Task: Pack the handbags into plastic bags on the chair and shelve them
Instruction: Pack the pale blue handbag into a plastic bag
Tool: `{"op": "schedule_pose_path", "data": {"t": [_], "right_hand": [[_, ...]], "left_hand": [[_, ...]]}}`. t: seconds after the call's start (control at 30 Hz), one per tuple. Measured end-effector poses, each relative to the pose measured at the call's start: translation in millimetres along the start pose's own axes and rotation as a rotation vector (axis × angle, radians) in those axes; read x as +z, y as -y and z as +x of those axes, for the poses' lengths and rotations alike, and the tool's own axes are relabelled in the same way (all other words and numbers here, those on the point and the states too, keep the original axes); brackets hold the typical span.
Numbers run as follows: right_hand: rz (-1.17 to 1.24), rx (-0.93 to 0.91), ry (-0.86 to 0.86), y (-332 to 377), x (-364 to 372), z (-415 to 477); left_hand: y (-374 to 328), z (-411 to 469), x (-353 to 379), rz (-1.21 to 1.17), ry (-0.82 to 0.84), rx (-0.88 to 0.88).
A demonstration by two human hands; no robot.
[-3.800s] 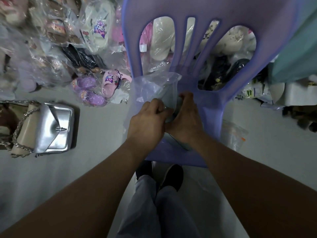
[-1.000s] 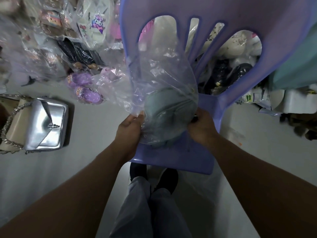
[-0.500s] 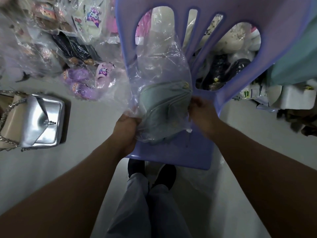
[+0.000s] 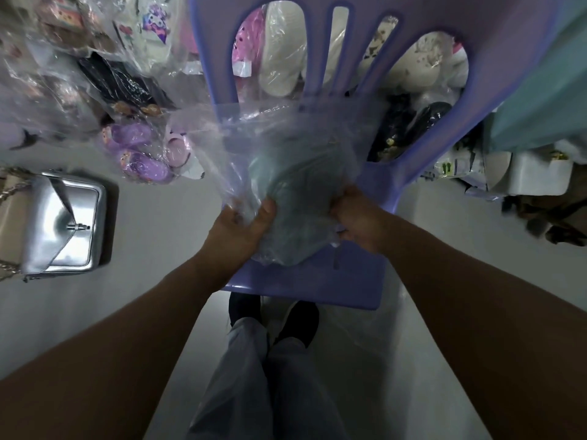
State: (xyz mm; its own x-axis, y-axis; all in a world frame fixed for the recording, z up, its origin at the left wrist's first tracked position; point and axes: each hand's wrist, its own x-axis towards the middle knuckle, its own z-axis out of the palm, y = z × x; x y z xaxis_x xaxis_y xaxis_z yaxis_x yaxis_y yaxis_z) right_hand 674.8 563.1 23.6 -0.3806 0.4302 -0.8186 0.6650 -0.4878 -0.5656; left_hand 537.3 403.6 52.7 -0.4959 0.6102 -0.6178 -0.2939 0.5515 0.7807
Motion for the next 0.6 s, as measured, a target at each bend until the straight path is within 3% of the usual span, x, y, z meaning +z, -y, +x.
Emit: {"op": "schedule_pose_path", "data": {"t": [0.17,0.33,0.37,0.43,0.5,0.6], "right_hand": [[-0.321,0.050,0.044,3.7,-9.2,-5.7],[-0.189,0.027,0.097,8.8,3.1,-5.1],[-0.187,0.009,0.114,4.4,4.5,0.3],[-0.142,-0.033,0.137,-4.4,8.2,3.9],[-0.170,-0.086,0.116,-8.6,14.2,2.7],[-0.210,-0.091,0.060,-9.9,16.7,1.8]], "left_hand": [[10.3,-0.5,-4.3,0.359,0.211,0.056],[31.8,6.2,-19.4,0.938,0.148,-0.045],[33.1,5.7,-19.8,0.857,0.104,-0.013],[22.4,2.7,-14.1,0.408,0.023,0.091],[6.9,3.5,-4.3,0.071,0.013,-0.012],[11.2,15.0,-0.8,-0.094,0.049,-0.253]]}}
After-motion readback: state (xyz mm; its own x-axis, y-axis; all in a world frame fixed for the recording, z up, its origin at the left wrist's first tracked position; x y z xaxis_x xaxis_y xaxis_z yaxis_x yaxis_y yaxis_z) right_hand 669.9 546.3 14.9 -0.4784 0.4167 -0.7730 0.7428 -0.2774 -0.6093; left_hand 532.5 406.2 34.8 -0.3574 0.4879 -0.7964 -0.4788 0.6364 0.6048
